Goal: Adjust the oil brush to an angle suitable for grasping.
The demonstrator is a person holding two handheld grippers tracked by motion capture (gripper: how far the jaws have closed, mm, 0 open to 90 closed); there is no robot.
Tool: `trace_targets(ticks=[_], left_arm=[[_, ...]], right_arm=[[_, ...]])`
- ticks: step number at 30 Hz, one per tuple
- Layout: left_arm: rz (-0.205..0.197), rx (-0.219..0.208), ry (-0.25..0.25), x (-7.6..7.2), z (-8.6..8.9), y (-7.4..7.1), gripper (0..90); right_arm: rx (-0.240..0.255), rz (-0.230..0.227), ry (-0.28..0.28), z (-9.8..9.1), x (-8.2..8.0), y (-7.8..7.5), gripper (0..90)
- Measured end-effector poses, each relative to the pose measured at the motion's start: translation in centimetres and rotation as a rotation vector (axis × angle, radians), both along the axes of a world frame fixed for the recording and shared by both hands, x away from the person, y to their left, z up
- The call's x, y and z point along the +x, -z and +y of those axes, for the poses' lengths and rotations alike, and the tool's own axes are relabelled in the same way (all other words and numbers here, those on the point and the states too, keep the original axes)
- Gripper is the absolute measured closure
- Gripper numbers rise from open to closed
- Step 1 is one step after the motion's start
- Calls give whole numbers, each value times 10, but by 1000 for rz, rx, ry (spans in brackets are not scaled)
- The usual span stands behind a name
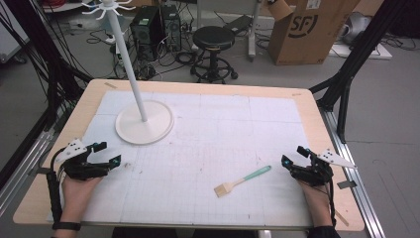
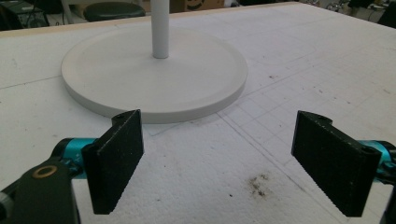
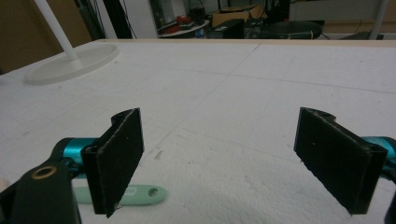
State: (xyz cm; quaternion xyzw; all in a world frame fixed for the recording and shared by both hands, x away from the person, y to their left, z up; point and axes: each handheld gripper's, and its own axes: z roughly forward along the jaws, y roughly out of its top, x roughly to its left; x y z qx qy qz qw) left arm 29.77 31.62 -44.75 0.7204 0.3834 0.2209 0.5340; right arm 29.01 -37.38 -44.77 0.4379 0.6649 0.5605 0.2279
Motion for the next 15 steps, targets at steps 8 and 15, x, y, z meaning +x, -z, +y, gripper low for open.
trace_targets(ticks=[8,15], left_arm=[[0,4,2,0,0,0,174],[3,0,-2,0,0,0,178]], right_arm=[[-5,1,2,0,0,0,154],[-8,-2,7,0,0,0,154]])
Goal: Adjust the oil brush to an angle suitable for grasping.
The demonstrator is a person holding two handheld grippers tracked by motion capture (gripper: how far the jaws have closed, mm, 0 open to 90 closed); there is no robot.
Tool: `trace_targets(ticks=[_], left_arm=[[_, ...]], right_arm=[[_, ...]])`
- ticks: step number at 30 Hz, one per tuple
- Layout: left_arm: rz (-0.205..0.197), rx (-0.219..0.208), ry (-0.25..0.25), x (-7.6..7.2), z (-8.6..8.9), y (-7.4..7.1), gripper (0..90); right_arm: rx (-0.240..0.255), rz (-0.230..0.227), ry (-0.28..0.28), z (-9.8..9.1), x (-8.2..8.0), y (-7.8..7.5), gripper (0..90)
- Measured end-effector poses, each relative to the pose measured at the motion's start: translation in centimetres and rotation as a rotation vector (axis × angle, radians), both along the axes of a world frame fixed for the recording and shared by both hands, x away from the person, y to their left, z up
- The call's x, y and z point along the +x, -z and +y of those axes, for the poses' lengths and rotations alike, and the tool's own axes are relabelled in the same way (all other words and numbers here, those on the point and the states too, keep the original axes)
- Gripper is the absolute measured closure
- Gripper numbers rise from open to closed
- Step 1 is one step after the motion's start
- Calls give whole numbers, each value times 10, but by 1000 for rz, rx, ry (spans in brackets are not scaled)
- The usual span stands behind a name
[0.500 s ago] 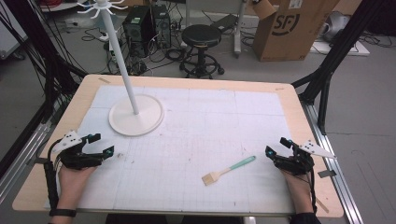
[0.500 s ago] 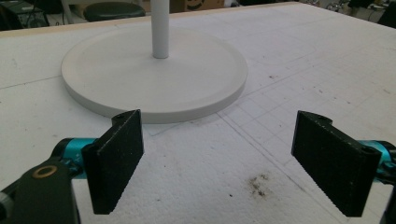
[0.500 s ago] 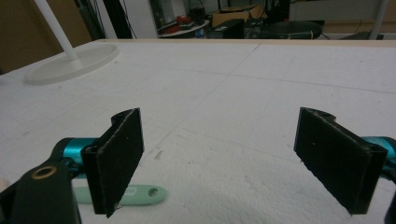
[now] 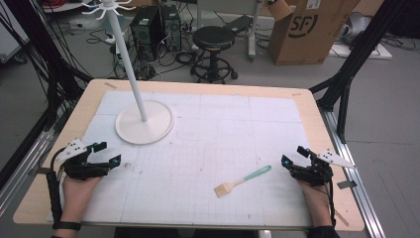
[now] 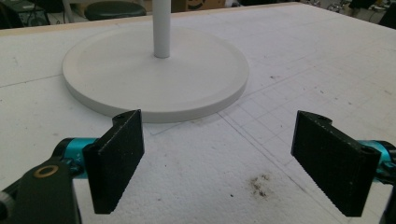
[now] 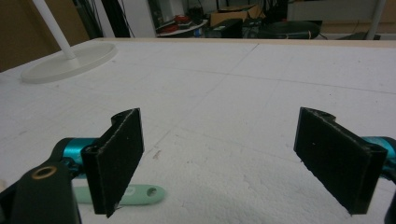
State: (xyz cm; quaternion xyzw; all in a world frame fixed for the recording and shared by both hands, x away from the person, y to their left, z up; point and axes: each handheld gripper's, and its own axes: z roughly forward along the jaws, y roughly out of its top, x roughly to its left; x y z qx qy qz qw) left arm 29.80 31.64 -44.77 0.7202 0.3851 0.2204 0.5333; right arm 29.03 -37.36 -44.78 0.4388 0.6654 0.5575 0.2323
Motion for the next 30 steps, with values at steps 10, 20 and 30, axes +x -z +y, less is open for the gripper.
trace_targets(ticks=[10,20,30], left_arm=[[4,2,-2,1,0,0,177],[-4,10,-5,0,-1,-1,170],[14,3,-3,0,-1,-1,170]], right_arm=[[2,3,-3,0,0,0,155],[7,2,-4,-1,0,0,155],[-11,34,-46,-1,1,-1,201]])
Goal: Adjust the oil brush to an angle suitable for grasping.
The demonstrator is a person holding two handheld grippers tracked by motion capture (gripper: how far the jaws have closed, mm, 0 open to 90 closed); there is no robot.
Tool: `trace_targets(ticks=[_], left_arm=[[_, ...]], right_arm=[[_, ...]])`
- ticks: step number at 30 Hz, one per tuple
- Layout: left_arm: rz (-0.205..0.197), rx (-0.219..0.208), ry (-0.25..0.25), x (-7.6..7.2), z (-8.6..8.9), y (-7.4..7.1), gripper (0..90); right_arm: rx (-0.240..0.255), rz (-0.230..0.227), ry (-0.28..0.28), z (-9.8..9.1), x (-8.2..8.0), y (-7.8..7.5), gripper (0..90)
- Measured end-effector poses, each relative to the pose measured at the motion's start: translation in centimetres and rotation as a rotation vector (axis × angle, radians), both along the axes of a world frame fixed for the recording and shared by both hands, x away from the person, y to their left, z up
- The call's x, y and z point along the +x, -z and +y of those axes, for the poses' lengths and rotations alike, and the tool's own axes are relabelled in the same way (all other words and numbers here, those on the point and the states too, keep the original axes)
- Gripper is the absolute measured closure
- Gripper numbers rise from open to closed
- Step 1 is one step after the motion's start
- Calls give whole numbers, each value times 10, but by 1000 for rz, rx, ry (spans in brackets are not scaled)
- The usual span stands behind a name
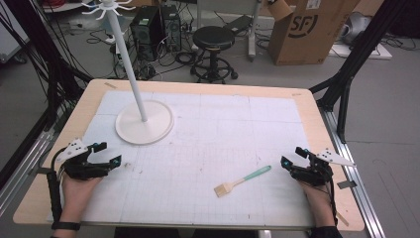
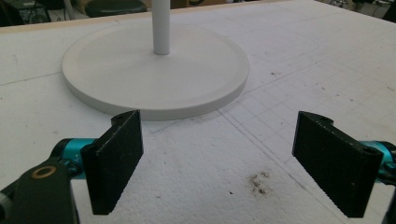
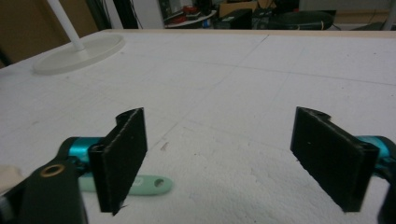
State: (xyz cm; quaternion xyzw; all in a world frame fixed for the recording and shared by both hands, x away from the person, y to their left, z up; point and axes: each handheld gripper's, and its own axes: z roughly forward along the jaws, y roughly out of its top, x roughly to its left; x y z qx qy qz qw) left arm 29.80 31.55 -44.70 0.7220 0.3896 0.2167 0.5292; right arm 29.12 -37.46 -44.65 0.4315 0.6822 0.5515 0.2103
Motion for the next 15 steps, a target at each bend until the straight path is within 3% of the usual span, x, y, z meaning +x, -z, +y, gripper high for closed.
trace_targets(ticks=[8,15], left_arm=[[6,8,0,1,0,0,170],[10,9,-4,1,0,0,170]], right_arm=[[-29,10,-53,0,-3,0,327],[-41,11,-77,2,-3,0,339]])
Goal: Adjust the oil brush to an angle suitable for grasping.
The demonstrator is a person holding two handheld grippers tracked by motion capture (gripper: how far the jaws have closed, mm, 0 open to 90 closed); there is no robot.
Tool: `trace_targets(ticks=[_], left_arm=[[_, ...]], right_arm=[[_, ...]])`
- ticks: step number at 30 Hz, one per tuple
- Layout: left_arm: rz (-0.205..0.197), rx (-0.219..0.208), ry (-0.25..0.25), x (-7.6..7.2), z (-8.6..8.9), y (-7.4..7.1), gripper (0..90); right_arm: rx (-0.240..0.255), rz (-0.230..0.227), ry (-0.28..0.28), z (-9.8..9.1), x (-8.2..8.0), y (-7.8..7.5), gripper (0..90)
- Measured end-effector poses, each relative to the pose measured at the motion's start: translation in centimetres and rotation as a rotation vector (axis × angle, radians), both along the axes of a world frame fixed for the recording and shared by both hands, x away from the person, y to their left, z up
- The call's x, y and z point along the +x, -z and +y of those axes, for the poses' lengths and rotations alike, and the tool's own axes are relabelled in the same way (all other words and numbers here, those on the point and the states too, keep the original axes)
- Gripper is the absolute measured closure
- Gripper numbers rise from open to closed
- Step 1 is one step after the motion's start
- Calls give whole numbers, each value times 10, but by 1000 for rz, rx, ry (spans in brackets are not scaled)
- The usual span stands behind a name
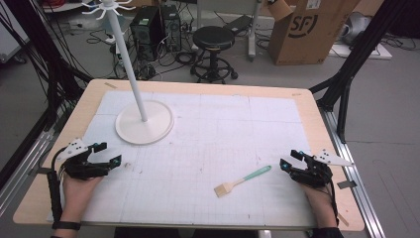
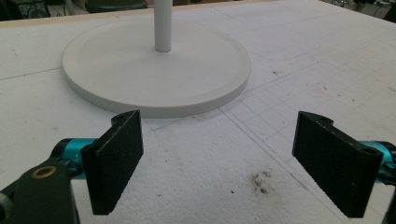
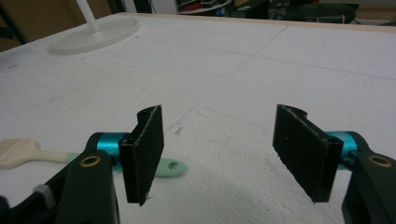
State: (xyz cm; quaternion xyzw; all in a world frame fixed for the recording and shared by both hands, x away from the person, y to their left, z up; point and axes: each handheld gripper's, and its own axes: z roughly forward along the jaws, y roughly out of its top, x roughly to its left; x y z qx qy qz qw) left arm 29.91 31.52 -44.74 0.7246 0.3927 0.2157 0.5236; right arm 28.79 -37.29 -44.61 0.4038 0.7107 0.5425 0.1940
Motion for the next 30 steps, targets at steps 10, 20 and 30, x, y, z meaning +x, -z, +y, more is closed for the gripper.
trace_targets(ticks=[10,20,30], left_arm=[[1,6,0,0,-1,0,172],[2,11,1,0,-1,0,173],[5,11,-1,0,-1,0,176]], right_arm=[[-11,18,-46,2,1,0,347],[-16,21,-58,2,1,0,345],[-29,29,-115,3,1,0,380]])
